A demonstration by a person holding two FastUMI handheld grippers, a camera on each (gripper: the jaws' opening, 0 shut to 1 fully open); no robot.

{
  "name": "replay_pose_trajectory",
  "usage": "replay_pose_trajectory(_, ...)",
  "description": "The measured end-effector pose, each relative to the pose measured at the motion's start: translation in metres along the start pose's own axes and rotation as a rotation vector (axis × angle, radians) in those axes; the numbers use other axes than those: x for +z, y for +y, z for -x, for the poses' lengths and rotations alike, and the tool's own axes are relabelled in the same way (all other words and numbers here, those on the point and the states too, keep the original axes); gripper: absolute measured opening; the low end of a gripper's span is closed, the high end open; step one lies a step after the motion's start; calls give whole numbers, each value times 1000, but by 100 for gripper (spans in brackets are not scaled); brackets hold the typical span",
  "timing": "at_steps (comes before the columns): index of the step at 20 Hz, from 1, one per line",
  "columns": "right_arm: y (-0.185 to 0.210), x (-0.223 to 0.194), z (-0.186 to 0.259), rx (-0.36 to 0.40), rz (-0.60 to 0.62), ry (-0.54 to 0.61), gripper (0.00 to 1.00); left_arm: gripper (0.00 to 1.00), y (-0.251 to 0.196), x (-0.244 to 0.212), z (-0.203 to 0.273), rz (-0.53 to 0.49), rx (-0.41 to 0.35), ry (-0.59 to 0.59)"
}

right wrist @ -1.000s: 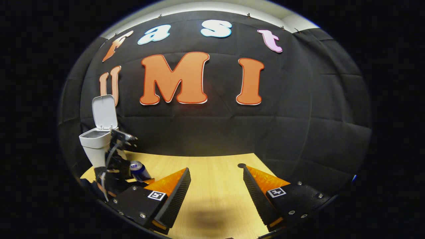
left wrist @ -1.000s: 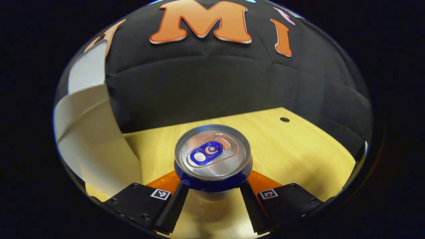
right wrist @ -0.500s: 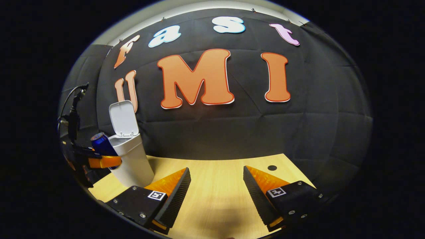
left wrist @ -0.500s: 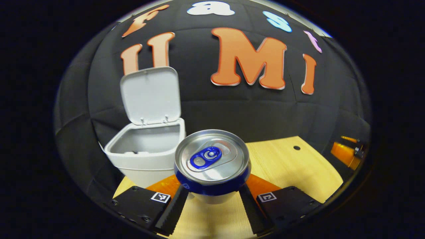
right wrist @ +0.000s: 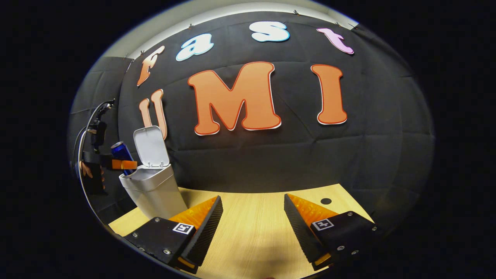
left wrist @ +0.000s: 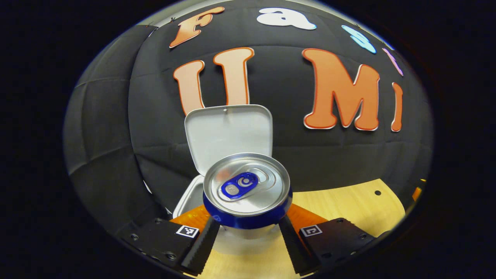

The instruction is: Press the lid of the desktop garbage bin to open it, pick up the crumpled paper on the desktop and throw it into the bin, then pick up the pop can on the desktop and drop it into the bin, and finally close the garbage bin lid.

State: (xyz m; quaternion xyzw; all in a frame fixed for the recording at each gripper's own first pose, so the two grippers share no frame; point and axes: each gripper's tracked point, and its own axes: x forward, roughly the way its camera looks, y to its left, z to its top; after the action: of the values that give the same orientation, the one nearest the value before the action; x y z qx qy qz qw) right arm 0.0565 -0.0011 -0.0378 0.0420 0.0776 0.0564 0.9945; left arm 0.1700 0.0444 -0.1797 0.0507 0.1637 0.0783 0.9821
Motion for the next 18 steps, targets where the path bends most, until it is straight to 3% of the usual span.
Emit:
replay_pose_trajectory(3, -9, 0, -3, -34, -5, 4, 95, 79, 5, -4, -38, -81, 2, 2)
replay_pose_trajectory(8, -12, -4, -1, -55, 3, 19, 95, 82, 5, -13, -62, -42, 9, -3)
replay_pose_trajectory(12, -9, -7, -1, -49, 10, 35, 95, 95, 3, -1, -59, -28, 14, -38)
replay_pose_trajectory(18, 2, -1, 4, -22, 25, 22, 95, 96, -2, 58, -28, 99, -21, -129)
